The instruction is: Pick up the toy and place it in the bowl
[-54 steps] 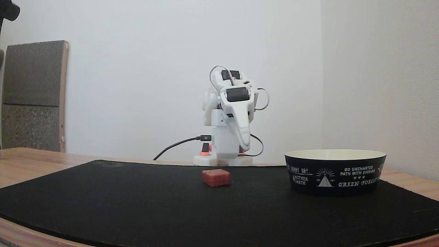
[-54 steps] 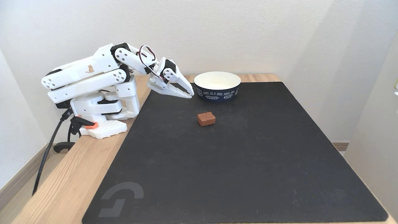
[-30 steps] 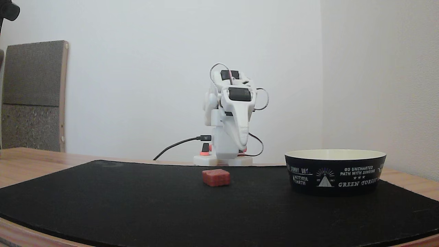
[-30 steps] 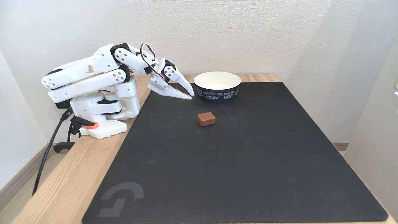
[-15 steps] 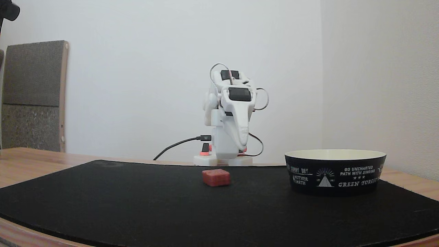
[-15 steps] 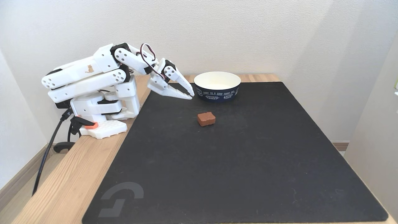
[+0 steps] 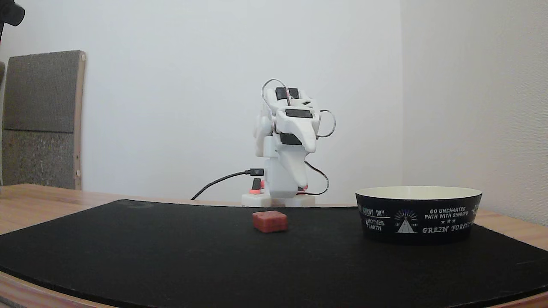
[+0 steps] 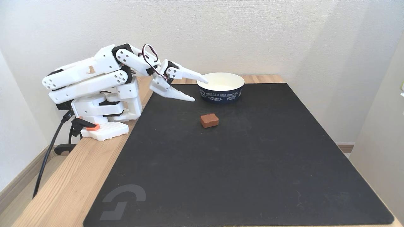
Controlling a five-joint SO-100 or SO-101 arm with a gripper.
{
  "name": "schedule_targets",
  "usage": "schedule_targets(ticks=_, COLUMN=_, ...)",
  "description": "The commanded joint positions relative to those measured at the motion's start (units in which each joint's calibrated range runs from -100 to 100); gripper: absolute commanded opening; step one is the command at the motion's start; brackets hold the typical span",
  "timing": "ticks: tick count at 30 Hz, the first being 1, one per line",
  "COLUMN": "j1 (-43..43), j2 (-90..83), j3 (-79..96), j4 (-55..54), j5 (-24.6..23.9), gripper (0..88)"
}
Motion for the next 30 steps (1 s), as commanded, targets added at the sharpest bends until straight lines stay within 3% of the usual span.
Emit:
schedule_targets(ticks=1, j1=4.4, j2=2.2, j3=-1.1, j4=0.1, j5=0.0, gripper=26.9)
schedule_targets(ticks=6, j1=6.4, j2=22.2, j3=-13.4, j4=-1.5, j5=0.0, gripper=26.7)
schedule_targets(ticks=9, j1=6.7, j2=41.4, j3=-24.5, j4=-8.7, j5=0.2, gripper=27.0)
schedule_targets(ticks=12, j1=12.1, j2=55.9, j3=-35.8, j4=-9.4, j5=0.3, gripper=27.1)
schedule_targets(ticks=16, j1=14.5, j2=67.9, j3=-46.6, j4=-9.2, j5=6.3, gripper=27.1)
schedule_targets(ticks=26, j1=11.4, j2=79.9, j3=-51.0, j4=-4.3, j5=11.3, gripper=28.2)
schedule_targets(ticks=30, j1=10.7, j2=80.1, j3=-51.5, j4=-0.9, j5=11.0, gripper=40.9)
